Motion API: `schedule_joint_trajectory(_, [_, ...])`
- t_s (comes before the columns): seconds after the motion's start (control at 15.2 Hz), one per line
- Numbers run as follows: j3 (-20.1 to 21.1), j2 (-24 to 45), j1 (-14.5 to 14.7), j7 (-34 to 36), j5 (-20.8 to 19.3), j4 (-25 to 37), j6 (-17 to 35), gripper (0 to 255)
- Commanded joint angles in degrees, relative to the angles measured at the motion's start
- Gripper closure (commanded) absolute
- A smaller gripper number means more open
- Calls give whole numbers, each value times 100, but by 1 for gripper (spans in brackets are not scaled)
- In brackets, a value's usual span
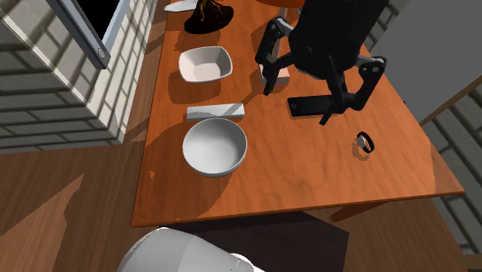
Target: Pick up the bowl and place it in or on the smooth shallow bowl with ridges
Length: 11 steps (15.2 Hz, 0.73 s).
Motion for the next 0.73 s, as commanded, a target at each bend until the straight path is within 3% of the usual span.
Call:
schedule_joint_trajectory(0.0, [0, 0, 0, 0, 0, 0, 0, 0])
schedule_joint_trajectory(0.66, [363, -75, 237, 179, 470, -1916, 2108, 0])
